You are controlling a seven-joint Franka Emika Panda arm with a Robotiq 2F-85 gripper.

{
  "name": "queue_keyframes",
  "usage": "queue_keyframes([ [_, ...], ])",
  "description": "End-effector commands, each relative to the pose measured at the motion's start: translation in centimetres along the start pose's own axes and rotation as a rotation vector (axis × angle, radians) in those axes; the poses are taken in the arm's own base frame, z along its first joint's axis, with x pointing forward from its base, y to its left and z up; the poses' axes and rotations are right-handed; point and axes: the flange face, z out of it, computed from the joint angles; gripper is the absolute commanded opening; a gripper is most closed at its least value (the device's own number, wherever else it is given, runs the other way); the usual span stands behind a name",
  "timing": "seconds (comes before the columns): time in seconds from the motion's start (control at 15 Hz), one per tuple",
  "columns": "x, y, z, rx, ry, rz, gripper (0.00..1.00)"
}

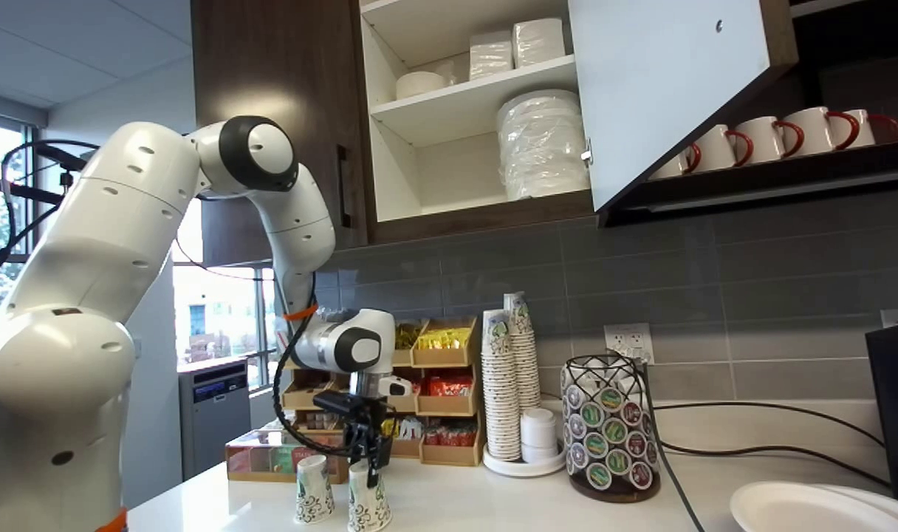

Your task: Pick up the paper cup on the right and put it on the paper cup on the left, pick up the two stacked paper cups from the kitchen counter and put them in the open cabinet

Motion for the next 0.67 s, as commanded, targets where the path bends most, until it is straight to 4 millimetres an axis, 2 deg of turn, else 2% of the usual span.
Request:
queue_keyframes([
  [0.0,-0.2,-0.4,-2.4,-0.011,0.048,-0.003,0.41],
  [0.33,-1.1,-1.6,-8.2,-0.072,0.092,-0.038,0.41],
  [0.6,-2.8,-4.5,-12.5,-0.079,0.060,-0.090,0.41],
])
